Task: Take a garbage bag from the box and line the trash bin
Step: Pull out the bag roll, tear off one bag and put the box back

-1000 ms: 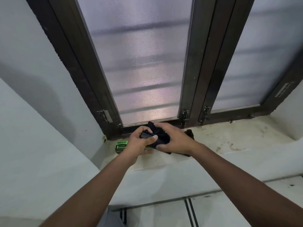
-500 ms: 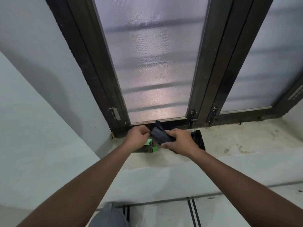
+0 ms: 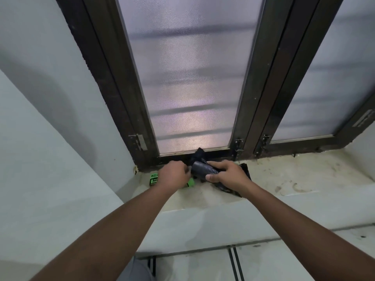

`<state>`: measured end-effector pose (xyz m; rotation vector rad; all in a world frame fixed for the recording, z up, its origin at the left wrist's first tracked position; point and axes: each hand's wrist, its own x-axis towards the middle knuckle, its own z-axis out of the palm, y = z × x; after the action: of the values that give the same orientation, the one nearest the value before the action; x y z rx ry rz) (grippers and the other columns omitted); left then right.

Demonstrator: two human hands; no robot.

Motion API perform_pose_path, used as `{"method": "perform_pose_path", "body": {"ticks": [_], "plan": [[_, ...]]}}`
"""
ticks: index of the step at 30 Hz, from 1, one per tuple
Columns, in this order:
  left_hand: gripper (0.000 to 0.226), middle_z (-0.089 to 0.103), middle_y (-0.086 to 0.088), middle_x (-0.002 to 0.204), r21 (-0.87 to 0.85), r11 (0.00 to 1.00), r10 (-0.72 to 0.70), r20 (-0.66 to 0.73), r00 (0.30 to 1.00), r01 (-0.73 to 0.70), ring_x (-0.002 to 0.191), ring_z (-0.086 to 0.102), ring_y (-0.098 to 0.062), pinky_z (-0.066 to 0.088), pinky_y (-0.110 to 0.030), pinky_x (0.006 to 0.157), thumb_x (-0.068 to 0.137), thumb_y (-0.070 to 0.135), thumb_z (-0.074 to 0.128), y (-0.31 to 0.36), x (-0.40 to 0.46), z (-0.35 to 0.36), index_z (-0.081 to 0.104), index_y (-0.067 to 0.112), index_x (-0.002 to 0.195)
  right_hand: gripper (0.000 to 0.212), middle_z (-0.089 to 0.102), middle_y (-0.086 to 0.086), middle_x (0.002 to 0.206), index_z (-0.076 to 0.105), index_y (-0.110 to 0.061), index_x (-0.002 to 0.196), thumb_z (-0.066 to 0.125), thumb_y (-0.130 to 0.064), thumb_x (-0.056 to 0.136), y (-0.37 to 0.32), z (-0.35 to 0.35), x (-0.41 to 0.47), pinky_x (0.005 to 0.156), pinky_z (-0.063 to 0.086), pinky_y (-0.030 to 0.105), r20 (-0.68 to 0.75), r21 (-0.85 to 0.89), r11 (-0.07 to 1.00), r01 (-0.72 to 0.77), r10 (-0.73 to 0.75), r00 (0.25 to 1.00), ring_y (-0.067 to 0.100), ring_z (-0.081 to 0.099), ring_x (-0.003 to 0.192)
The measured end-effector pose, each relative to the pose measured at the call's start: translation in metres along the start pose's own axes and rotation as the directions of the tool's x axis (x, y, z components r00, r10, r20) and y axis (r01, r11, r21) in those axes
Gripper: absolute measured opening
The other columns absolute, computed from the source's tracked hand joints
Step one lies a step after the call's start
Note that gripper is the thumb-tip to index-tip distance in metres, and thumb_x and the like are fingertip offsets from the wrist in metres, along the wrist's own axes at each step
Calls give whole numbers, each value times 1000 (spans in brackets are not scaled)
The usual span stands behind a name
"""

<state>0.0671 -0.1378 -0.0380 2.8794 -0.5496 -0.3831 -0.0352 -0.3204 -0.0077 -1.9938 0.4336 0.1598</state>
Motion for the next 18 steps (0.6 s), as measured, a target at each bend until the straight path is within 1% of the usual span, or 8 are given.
{"method": "perform_pose_path", "body": {"ticks": [2, 5, 6, 8, 10, 13, 16, 18], "plan": [[9, 73, 4, 86, -198, 980, -37, -32, 999, 30, 77, 68, -18, 52, -28, 63, 81, 40, 71, -7, -4, -12, 75, 32, 86, 59, 64, -16, 119, 67, -36, 136, 85, -26, 80, -5, -5, 4, 106, 49, 37, 42, -12, 1000, 1, 0, 999, 15, 62, 116], [32, 76, 10, 96, -490, 872, -53, -54, 997, 20, 86, 70, -9, 59, -31, 79, 68, 33, 88, -27, -9, -25, 81, 35, 99, 53, 72, -15, 117, 71, -33, 131, 82, -16, 82, -22, -13, 11, 110, 49, 41, 134, 35, 999, 29, -34, 990, 13, 67, 110], [38, 77, 12, 99, -553, 833, -46, -61, 997, 5, 89, 70, -8, 59, -29, 82, 65, 32, 93, -33, -11, -28, 81, 35, 101, 51, 74, -15, 114, 73, -33, 128, 81, -13, 83, -30, -15, 14, 110, 50, 40, 160, 42, 998, 37, -43, 986, 13, 69, 108], [49, 78, 13, 102, -653, 757, -38, -67, 997, -15, 93, 71, -7, 59, -25, 81, 64, 25, 97, -44, -16, -30, 80, 36, 108, 49, 77, -13, 113, 75, -35, 125, 80, -10, 84, -45, -18, 20, 107, 51, 38, 224, 31, 999, 44, -50, 973, 15, 70, 106], [61, 78, 12, 105, -718, 696, -34, -70, 997, -27, 96, 72, -9, 60, -25, 79, 62, 16, 97, -51, -24, -30, 77, 37, 116, 48, 77, -11, 115, 75, -38, 124, 79, -11, 84, -57, -16, 26, 106, 52, 36, 306, -17, 998, 62, -54, 950, 17, 70, 108], [76, 78, 13, 107, -740, 673, -37, -66, 997, -23, 100, 73, -9, 62, -33, 87, 57, 14, 98, -59, -35, -25, 72, 36, 125, 45, 76, -10, 118, 76, -38, 122, 79, -15, 84, -74, -8, 31, 106, 49, 35, 397, -104, 991, 84, -36, 917, 19, 69, 110], [89, 76, 12, 115, -760, 649, -41, -60, 997, -19, 108, 72, -12, 63, -39, 90, 54, 15, 99, -60, -43, -16, 67, 34, 134, 42, 72, -17, 108, 76, -34, 122, 74, -11, 87, -87, 1, 34, 107, 44, 36, 423, -242, 965, 101, 11, 906, 14, 63, 103], [92, 73, 12, 121, -766, 642, -34, -74, 997, -35, 111, 69, -10, 63, -34, 89, 55, 16, 99, -62, -48, -13, 64, 35, 138, 41, 69, -17, 101, 75, -32, 124, 72, -11, 89, -97, 6, 34, 101, 45, 36, 442, -320, 940, 117, 39, 896, 17, 61, 100]]}}
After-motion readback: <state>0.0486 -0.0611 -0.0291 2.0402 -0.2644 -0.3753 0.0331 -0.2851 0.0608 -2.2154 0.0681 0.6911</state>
